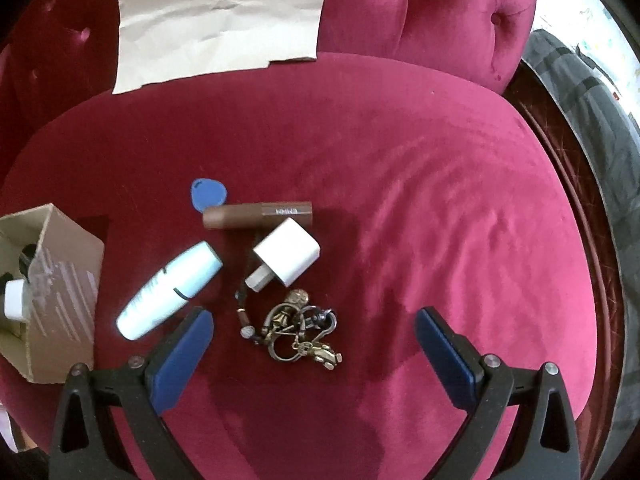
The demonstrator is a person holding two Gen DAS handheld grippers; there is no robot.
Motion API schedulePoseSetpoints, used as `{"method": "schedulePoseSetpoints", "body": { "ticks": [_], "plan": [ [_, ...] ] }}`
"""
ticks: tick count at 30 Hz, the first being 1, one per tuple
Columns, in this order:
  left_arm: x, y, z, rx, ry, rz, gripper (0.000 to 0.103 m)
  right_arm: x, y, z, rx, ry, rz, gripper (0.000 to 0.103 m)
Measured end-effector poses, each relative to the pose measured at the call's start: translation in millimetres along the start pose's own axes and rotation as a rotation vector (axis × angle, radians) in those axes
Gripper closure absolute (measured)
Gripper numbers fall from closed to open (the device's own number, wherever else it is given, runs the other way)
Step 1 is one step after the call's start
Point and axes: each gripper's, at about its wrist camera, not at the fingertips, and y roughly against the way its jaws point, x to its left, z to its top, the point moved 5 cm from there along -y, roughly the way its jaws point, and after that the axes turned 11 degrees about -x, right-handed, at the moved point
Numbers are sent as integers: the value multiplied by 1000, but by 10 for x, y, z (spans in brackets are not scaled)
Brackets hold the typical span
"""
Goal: Organize rigid objects
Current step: 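Open the right gripper and move it back toward the remaining items, then grasp the bunch of metal keys with the right gripper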
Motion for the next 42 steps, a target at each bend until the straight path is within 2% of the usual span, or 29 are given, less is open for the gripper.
{"method": "schedulePoseSetpoints", "body": {
  "ticks": [12,16,22,28,39,41,42],
  "plan": [
    [18,6,-1,0,-3,2,99,31,-264,-183,45,15,19,0],
    [23,9,-2,-1,-3,3,99,20,-345,-248,53,-33,60,0],
    [34,12,-2,-2,-3,4,99,19,-320,-327,11,-25,63,0],
    [24,12,-5,-2,-5,6,99,-30,-302,-336,22,-31,91,0],
    [1,12,-5,-2,-6,9,99,22,-293,-329,-2,-32,83,0],
    [0,12,-5,-2,-6,9,99,19,-266,-335,-6,-34,79,4],
    [1,12,-4,-2,-6,9,99,24,-241,-331,-9,-33,82,10]
  ]
}}
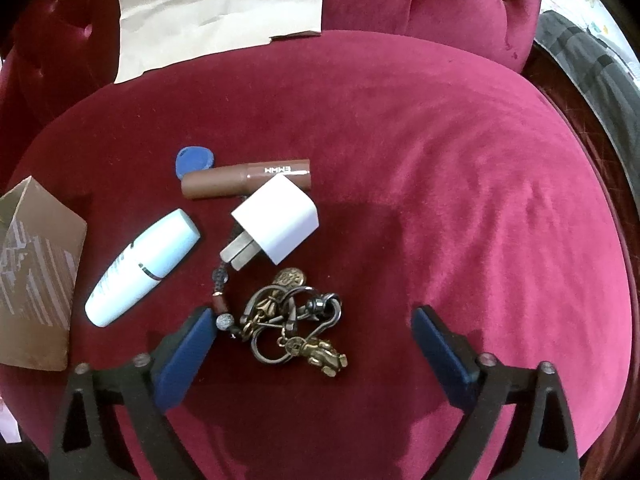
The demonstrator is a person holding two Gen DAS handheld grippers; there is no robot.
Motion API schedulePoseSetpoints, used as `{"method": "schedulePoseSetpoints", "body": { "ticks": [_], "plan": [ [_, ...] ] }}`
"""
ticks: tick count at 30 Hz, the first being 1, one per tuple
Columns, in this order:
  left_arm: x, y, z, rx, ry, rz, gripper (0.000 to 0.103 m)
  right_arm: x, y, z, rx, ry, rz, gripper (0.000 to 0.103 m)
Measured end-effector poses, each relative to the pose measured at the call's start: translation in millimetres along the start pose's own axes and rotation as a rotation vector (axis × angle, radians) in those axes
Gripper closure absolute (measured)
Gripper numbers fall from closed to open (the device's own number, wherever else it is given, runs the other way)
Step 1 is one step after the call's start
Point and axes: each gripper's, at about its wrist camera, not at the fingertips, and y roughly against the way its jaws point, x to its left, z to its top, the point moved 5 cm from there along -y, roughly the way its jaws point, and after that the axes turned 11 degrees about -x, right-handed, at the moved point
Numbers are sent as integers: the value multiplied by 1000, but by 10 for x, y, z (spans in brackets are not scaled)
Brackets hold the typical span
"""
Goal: Organize rigid objects
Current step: 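Grasp the bunch of metal keys with the right gripper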
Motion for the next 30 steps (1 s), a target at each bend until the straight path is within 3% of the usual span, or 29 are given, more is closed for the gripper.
{"method": "schedulePoseSetpoints", "body": {
  "ticks": [2,4,5,30],
  "plan": [
    [-1,0,-1,0,0,0,99,42,88,4,-18,7,-2,28],
    [-1,0,0,0,1,2,99,73,160,14,-37,17,-14,70],
    [-7,-1,0,1,2,2,99,82,175,11,-38,14,-18,77],
    [-17,9,5,-5,5,9,99,122,398,156,-35,3,-42,78]
  ]
}}
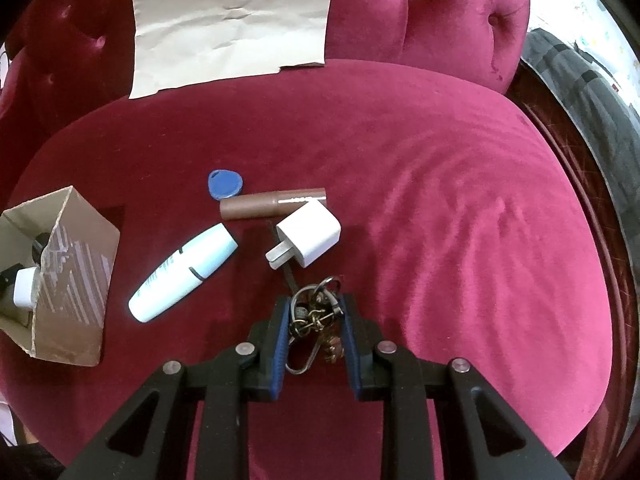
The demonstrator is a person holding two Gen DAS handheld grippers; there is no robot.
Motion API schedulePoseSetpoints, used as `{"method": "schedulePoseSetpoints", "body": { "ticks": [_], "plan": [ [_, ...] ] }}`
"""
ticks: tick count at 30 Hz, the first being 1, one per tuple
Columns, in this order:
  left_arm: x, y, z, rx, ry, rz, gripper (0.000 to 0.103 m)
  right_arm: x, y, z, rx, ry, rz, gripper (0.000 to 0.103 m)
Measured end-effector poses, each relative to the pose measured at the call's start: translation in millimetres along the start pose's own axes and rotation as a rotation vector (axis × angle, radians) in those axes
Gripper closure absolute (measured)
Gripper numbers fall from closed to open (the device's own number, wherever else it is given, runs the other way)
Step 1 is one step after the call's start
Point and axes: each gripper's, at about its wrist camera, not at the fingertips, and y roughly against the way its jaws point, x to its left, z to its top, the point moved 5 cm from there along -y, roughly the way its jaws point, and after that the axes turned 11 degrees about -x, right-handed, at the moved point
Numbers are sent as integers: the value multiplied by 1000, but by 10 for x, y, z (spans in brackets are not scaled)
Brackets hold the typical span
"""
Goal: Organize rigid objects
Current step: 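Grasp the bunch of metal keys with the right gripper, then carry the keys into the box and lower them beside the charger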
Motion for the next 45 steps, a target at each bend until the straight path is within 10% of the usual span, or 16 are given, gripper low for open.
{"method": "schedulePoseSetpoints", "body": {
  "ticks": [45],
  "plan": [
    [-6,-3,3,0,-1,1,99,478,782,713,-160,7,77,78]
  ]
}}
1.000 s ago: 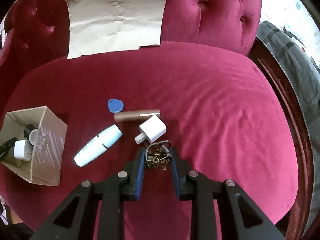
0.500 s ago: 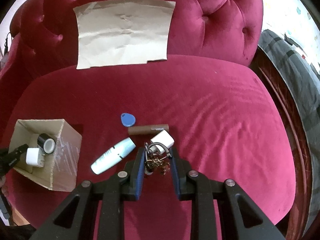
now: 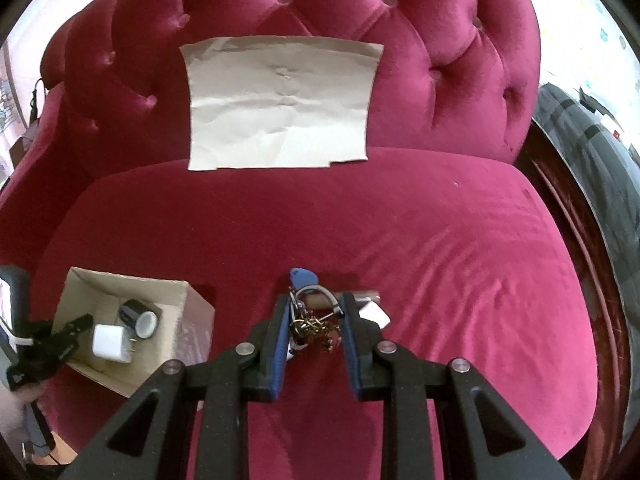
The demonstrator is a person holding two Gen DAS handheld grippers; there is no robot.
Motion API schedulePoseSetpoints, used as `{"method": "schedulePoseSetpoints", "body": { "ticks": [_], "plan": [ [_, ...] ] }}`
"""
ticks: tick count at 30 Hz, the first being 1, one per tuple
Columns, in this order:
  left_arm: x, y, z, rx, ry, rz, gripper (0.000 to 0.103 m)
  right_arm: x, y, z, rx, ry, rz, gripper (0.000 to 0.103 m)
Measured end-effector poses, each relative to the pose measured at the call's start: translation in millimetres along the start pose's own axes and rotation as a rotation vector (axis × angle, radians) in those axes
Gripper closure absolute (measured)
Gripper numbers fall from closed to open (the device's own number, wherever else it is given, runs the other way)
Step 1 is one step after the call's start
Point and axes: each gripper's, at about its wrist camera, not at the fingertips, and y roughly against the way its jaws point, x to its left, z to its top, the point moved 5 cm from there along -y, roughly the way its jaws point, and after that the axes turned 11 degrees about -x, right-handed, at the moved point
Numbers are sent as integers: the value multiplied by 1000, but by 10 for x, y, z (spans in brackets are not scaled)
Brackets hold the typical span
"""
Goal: Organize rigid objects
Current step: 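Carry the keys into the box and lower them beside the charger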
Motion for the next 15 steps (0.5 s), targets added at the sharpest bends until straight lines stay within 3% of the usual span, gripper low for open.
{"method": "schedulePoseSetpoints", "body": {
  "ticks": [15],
  "plan": [
    [0,-1,1,0,0,0,99,586,81,180,-38,33,103,78]
  ]
}}
